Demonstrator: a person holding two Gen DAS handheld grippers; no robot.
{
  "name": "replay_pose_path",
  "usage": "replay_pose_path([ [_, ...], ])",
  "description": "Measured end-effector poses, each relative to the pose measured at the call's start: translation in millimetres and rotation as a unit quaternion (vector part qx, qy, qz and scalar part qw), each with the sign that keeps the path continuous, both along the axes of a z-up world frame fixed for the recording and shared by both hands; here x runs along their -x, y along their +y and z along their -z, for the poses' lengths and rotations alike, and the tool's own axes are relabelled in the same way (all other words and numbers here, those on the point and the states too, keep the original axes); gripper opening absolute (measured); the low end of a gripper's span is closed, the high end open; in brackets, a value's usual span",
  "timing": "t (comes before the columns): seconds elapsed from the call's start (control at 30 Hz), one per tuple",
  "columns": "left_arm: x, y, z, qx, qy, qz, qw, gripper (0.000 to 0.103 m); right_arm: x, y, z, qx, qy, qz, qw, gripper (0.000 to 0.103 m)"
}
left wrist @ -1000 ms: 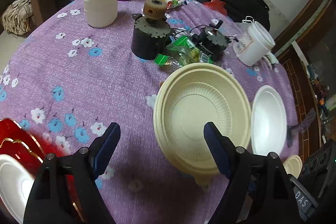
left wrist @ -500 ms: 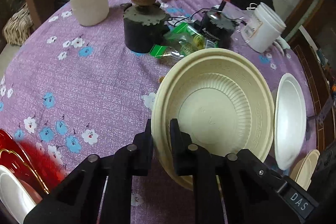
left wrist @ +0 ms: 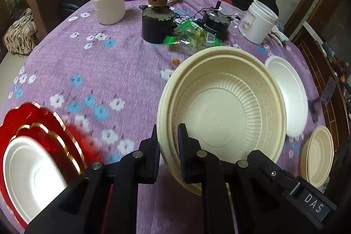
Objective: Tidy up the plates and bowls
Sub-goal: 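Lift the cream plastic bowl and carry it toward the red plate stack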
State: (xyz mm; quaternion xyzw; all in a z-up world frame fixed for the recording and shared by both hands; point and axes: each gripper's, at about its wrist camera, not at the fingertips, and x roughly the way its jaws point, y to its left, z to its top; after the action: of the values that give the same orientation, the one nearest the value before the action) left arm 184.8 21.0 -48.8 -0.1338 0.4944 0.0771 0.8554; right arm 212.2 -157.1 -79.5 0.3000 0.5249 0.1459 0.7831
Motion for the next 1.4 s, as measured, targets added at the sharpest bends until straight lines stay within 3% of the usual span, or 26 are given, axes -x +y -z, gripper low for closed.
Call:
replay_pose_path([
  [0.63, 78.5, -27.8, -8.3, -0.001, -0.026, 0.047, 0.9985, 0.013, 93.8, -23.4, -18.2, 0.021, -0.025, 0.009, 0.999, 0.013],
  [1.4, 116.1, -39.6, -7.0, -0.001, -0.036, 0.074, 0.9966, 0.013, 140.5, -38.4, -20.2, 0.028, -0.032, 0.018, 0.999, 0.013],
])
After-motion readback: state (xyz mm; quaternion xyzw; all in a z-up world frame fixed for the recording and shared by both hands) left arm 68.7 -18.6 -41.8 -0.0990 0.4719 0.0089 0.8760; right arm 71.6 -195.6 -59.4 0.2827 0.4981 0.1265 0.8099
